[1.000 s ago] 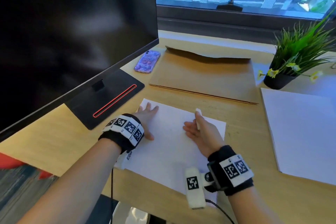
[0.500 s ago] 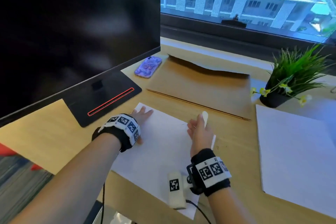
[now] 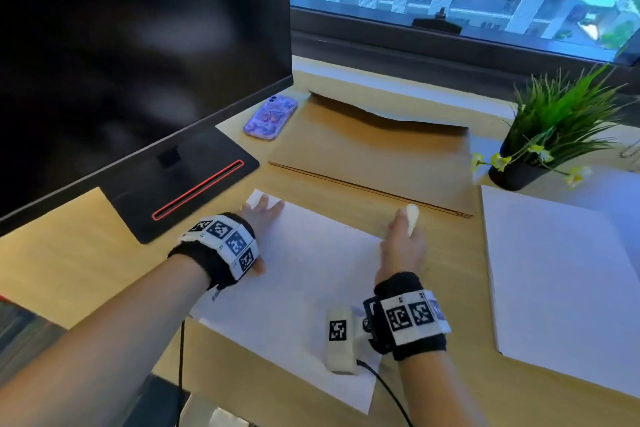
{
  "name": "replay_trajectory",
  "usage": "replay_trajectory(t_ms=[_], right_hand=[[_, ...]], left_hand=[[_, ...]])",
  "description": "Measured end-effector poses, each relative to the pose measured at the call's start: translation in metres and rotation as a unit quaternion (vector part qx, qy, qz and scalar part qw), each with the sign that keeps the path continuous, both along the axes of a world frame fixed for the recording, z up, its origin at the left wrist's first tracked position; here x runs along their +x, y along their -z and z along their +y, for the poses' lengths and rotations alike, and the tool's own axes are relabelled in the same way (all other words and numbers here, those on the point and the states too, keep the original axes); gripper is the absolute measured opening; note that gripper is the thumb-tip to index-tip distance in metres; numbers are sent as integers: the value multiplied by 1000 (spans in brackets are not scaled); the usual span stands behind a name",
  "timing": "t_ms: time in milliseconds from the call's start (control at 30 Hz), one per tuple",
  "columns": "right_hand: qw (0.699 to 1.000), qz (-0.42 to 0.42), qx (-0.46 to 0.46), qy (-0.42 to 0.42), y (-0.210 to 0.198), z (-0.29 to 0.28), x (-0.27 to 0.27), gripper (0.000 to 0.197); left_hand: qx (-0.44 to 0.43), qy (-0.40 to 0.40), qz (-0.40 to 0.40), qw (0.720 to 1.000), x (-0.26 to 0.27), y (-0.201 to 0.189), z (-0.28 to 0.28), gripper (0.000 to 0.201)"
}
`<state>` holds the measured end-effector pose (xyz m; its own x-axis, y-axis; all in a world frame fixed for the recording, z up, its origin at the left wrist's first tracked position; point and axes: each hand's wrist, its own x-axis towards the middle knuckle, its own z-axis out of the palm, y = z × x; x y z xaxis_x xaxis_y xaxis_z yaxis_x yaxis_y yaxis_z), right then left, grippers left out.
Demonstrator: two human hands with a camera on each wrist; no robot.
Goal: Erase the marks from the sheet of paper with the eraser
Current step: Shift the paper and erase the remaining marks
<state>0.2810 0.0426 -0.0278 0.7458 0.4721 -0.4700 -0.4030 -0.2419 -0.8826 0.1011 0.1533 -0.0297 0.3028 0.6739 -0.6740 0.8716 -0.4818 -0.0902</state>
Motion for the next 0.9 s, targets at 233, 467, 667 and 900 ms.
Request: replay_trajectory(t_ms=[233,467,667,900], right_hand=[[953,163,105,-232,0,33,-67,19],[980,165,99,-54,26,28,-23,27],[993,62,101,-22,3,6,-6,27],[950,156,51,-265,9,6,-44,15]], left_hand=[[19,34,8,999,2,1,-1,128],[2,32,-28,999,-8,1,-2,123],[26,56,-14,998,-8,1,-5,121],[17,79,-30,996,-11,0,-4,117]])
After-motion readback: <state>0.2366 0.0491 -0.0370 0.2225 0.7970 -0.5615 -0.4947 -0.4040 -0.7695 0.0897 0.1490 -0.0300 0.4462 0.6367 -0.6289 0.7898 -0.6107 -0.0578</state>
